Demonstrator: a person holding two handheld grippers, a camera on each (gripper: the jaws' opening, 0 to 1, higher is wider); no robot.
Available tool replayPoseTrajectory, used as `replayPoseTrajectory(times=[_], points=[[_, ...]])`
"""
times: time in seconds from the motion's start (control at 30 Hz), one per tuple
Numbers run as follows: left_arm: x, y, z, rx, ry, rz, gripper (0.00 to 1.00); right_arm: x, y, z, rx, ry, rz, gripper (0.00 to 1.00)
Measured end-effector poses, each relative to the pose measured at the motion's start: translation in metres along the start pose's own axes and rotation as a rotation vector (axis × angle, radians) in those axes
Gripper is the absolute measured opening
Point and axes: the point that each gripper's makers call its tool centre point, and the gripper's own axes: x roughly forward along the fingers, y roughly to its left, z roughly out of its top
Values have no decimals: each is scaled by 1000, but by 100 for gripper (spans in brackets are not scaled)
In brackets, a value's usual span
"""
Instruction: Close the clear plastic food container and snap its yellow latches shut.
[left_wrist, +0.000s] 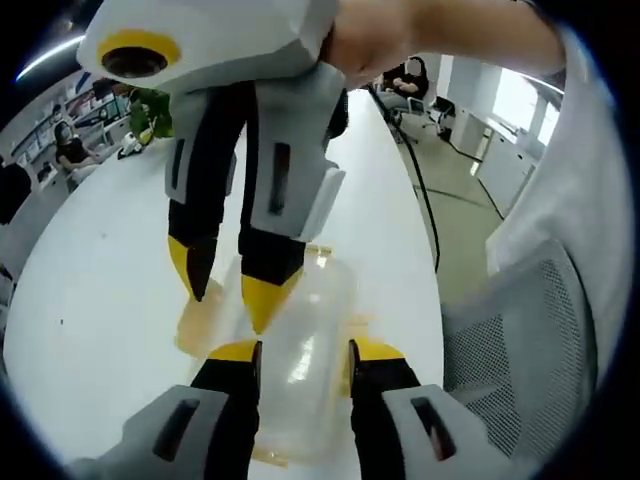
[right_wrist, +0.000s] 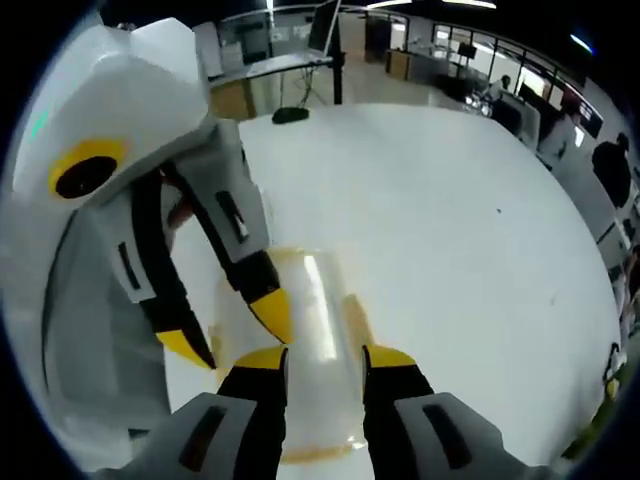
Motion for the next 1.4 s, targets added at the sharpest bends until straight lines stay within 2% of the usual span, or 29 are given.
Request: replayPoseTrajectory(times=[0.5, 0.7, 0.9, 1.17, 1.3, 1.37, 1.4], points=[[3, -6, -7, 58, 31, 26, 38, 9, -11, -2, 11, 23, 20, 32], [3, -7, -8, 82, 30, 43, 38, 12, -8, -5, 18, 35, 57, 34], [4, -7, -9, 99, 29, 65, 39, 17, -7, -11, 13, 67, 82, 33], [5, -8, -10, 132, 29, 83, 39, 19, -4, -10, 17, 82, 132, 31], [7, -8, -11, 169, 49, 100, 38, 21, -4, -10, 11, 97, 168, 31], [7, -7, -12, 228, 68, 110, 38, 22, -5, -11, 12, 107, 187, 31], [7, -8, -13, 230, 73, 112, 38, 22, -4, -11, 11, 114, 192, 31]])
